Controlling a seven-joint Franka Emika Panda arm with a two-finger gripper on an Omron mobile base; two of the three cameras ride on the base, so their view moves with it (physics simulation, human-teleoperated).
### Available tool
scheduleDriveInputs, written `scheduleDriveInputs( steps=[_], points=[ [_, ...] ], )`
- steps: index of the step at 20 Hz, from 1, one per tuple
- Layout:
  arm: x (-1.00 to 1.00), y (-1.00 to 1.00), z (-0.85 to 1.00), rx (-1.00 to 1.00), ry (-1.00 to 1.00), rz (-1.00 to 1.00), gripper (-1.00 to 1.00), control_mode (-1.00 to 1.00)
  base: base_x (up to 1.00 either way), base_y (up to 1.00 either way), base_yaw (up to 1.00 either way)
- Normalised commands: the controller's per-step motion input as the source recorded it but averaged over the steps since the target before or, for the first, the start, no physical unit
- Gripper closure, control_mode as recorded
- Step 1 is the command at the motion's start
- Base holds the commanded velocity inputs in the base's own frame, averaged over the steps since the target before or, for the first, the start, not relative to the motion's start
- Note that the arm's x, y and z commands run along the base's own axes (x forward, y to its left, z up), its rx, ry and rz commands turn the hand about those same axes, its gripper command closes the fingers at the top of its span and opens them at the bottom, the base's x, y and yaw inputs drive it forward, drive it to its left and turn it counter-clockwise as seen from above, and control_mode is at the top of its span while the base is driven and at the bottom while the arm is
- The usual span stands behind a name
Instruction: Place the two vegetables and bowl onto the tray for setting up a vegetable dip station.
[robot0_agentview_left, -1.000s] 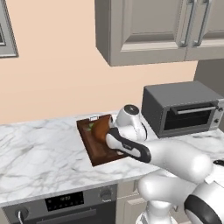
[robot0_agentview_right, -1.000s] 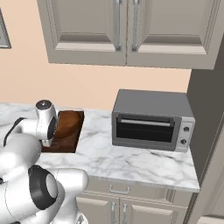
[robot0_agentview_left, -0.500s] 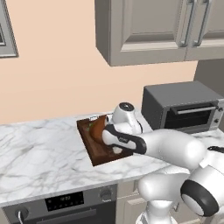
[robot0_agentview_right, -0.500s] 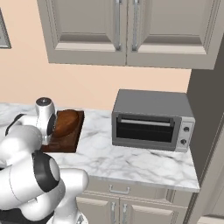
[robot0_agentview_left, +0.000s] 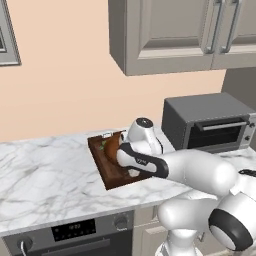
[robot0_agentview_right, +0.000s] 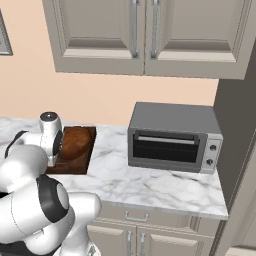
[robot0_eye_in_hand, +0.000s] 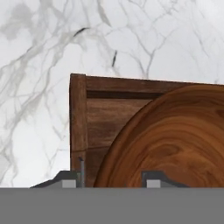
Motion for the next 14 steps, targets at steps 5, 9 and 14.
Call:
scheduleDriveInputs(
  steps=[5, 9, 14],
  points=[
    [-0.12, 0.0, 0.22, 0.0, -0.07, 0.0, -1.0, -1.0, 0.0, 0.0, 0.0],
    [-0.49, 0.0, 0.53, 0.0, -0.06, 0.0, -1.0, -1.0, 0.0, 0.0, 0.0],
    [-0.71, -0.19, 0.5, 0.0, -0.01, -0.01, -1.0, -1.0, 0.0, 0.0, 0.0]
  ],
)
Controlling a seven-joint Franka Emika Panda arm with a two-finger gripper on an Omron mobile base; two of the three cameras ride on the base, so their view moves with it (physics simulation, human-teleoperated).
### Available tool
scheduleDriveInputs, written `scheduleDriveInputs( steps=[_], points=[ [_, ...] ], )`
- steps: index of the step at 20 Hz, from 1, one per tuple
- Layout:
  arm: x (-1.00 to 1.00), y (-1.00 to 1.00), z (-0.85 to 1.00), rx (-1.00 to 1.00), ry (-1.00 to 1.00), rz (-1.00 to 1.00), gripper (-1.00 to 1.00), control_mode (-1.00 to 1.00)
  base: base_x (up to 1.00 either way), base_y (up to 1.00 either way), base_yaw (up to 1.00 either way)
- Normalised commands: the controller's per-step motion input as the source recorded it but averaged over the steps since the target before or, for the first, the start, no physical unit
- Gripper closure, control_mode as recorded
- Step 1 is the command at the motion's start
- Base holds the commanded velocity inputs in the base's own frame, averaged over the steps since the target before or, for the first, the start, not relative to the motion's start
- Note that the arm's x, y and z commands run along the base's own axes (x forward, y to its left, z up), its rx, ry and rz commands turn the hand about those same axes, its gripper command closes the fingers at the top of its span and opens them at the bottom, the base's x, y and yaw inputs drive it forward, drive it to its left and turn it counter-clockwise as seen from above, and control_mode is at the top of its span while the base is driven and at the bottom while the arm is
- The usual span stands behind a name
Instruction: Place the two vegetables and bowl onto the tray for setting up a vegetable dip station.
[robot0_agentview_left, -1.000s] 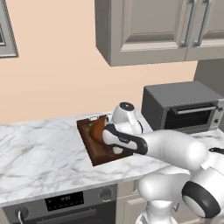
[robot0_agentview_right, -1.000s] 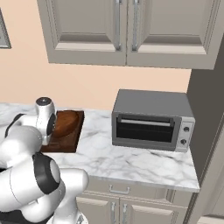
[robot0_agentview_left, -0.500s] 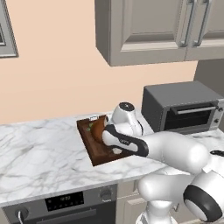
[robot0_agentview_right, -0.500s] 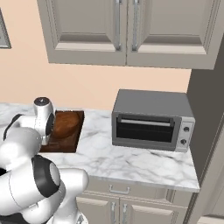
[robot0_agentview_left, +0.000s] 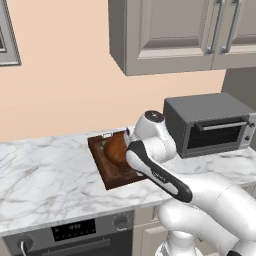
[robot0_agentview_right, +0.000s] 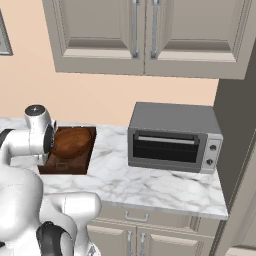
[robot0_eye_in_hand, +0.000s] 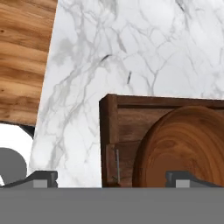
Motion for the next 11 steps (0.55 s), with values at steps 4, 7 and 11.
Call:
scheduleDriveInputs(
  steps=[4, 7, 11],
  points=[
    [-0.8, -0.5, 0.37, 0.0, 0.0, -0.04, -1.0, -1.0, 0.0, 0.0, 0.0],
    [-0.8, -0.59, 0.28, 0.0, 0.0, -0.04, -1.0, -1.0, 0.0, 0.0, 0.0],
    [-0.93, -0.66, 0.34, 0.02, 0.0, -0.07, -1.0, -1.0, 0.0, 0.0, 0.0]
  ],
)
